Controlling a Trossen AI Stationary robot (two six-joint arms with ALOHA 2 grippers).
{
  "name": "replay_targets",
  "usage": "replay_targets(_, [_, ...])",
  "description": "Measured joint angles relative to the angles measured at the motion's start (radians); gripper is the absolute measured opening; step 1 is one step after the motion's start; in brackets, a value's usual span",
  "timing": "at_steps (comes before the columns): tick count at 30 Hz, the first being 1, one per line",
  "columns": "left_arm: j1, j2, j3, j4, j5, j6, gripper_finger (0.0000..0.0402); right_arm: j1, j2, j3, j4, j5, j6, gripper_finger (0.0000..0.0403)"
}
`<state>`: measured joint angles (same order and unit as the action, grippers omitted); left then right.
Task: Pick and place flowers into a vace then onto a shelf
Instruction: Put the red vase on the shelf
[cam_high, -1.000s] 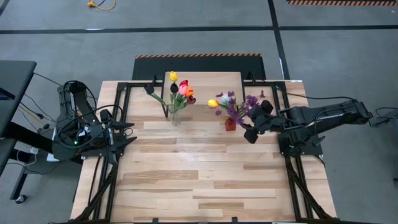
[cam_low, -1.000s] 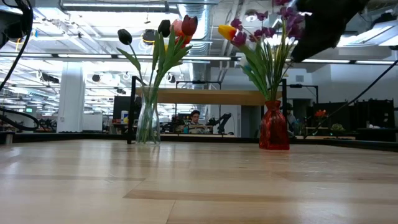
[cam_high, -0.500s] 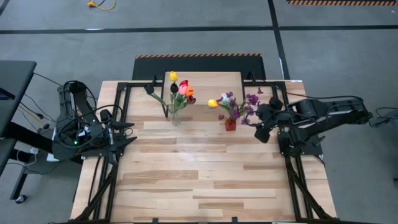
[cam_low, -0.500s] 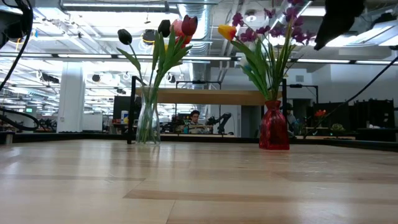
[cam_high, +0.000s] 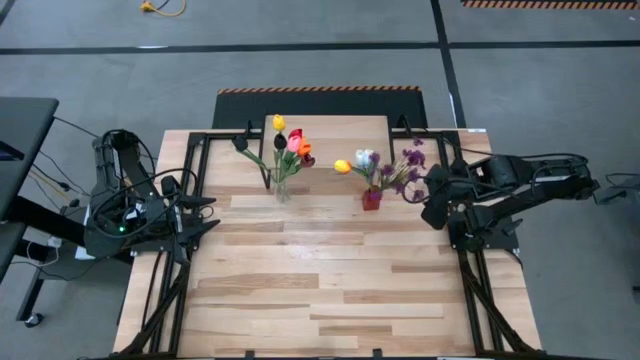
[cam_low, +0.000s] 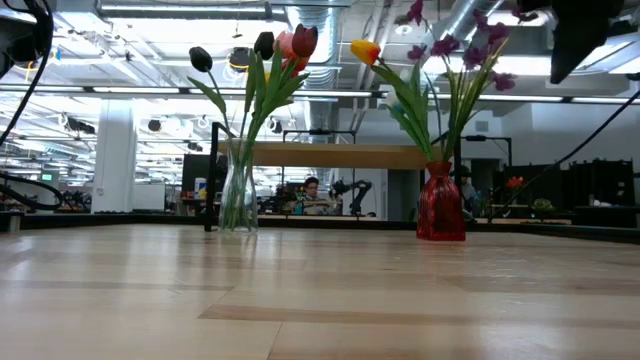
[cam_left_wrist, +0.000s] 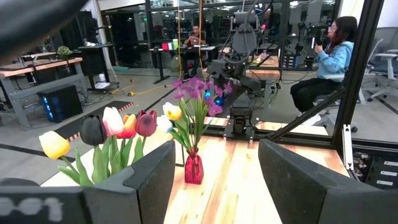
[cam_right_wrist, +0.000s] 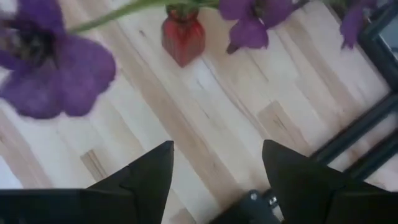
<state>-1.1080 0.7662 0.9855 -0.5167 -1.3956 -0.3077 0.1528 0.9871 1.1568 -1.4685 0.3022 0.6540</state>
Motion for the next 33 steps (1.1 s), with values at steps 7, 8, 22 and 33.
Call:
replay_targets(7, [0.0,0.0,0.0,0.0,0.004,-0.001,0.0222,0.12,-0.001,-0.081,0.048,0.004,0.19,0.0216])
replay_targets(8, [0.0,0.0,0.0,0.0,0.008,-0.003,0.0222,0.155,-0.001,-0.109,0.071,-0.002,0.219,0.0213])
replay_targets(22, [-0.004,-0.035,0.0,0.014,0.087,0.02,0.0222,0.626,0.077,-0.608,0.821,0.636,0.622,0.0178])
replay_targets(33, [-0.004,-0.091,0.0,0.014,0.116,0.061,0.0222,0.497,0.474,-0.687,1.201,0.819,0.656,0.0225])
